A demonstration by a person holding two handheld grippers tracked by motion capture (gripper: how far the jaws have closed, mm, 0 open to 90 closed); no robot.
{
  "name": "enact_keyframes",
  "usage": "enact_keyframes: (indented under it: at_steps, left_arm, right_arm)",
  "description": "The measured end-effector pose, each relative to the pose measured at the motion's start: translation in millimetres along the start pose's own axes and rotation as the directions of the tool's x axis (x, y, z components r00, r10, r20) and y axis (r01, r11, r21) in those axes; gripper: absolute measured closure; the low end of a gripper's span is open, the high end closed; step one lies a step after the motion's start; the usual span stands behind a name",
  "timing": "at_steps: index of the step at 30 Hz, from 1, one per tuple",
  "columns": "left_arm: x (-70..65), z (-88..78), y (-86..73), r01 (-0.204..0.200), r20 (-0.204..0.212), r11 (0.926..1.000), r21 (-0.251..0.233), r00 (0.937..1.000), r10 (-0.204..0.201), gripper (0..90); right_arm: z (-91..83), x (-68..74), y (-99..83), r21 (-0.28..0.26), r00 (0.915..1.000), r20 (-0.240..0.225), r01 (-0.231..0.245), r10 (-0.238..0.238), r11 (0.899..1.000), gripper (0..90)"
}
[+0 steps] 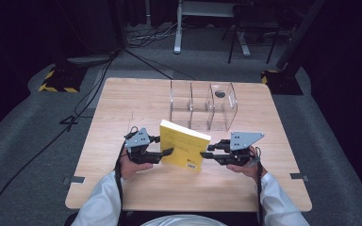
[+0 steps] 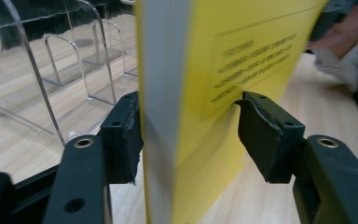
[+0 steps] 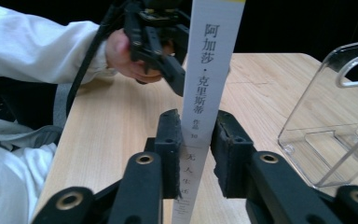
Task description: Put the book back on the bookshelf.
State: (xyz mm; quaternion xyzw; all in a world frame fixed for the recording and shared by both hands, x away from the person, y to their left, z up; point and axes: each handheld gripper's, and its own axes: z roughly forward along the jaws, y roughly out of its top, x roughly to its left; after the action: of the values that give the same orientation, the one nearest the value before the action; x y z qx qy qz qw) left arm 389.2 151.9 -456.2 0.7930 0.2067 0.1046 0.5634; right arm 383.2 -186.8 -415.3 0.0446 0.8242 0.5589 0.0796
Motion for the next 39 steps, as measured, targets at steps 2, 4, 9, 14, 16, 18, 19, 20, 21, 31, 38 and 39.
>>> enact_keyframes:
  at_steps: [2,4,9,14,16,18,19,20,21,31,38,39]
  left_arm:
    - [2.0,1.9,0.5,0.005,0.008,1.0,-0.004,1.0,-0.005,44.9]
    - [5.1,4.7,1.1,0.017,0.014,0.9998,-0.013,0.9998,-0.017,47.5]
    - [0.3,13.8,3.9,-0.001,0.057,0.9999,-0.011,0.9984,0.002,51.6]
    - [-4.1,21.4,6.7,-0.018,0.076,0.9998,-0.007,0.9969,0.019,50.8]
    - [-6.8,25.2,8.5,-0.022,0.073,0.9997,0.0,0.9971,0.022,49.7]
    - [-7.0,26.0,8.6,-0.019,0.08,0.9998,-0.002,0.9966,0.019,50.2]
    - [-7.0,26.8,8.7,-0.019,0.084,0.9998,-0.004,0.9963,0.02,50.4]
    - [-8.6,29.0,9.4,-0.019,0.087,0.9998,-0.004,0.996,0.02,50.1]
    - [-8.6,29.0,9.4,-0.019,0.087,0.9998,-0.004,0.996,0.02,49.5]
    - [-14.8,36.6,12.8,-0.024,0.082,0.9997,0.005,0.9964,0.024,47.5]
    - [-16.6,41.6,14.0,-0.02,0.089,0.9998,0.002,0.9959,0.02,45.1]
    - [-16.8,41.8,13.9,-0.022,0.087,0.9998,0.002,0.996,0.022,44.2]
  right_arm:
    - [0.2,0.6,0.3,0.002,1.0,-0.003,0.001,-0.001,1.0,70.5]
    - [0.4,1.4,0.8,0.008,0.9996,0.027,-0.001,0.001,1.0,68.4]
    - [4.6,3.6,0.3,0.049,0.9968,0.079,-0.005,0.001,0.999,62.8]
    - [13.6,8.1,4.2,0.075,0.9958,0.089,0.016,-0.023,0.997,60.7]
    - [16.2,8.3,3.6,0.07,0.9946,0.102,0.01,-0.017,0.997,60.9]
    - [15.7,7.0,2.7,0.067,0.9951,0.099,-0.004,-0.002,0.998,62.0]
    - [13.5,5.3,0.7,0.064,0.9955,0.094,-0.017,0.011,0.998,65.2]
    - [12.2,5.5,-0.4,0.067,0.9942,0.107,-0.017,0.009,0.998,67.7]
    - [12.2,5.5,-0.4,0.067,0.9942,0.107,-0.017,0.009,0.998,67.7]
    - [5.0,13.8,-2.6,0.084,0.9849,0.172,-0.033,0.018,0.996,68.4]
    - [0.7,10.4,-5.4,0.068,0.9827,0.176,-0.069,0.056,0.995,71.8]
    - [0.8,11.5,-5.1,0.071,0.9823,0.18,-0.066,0.053,0.995,72.3]
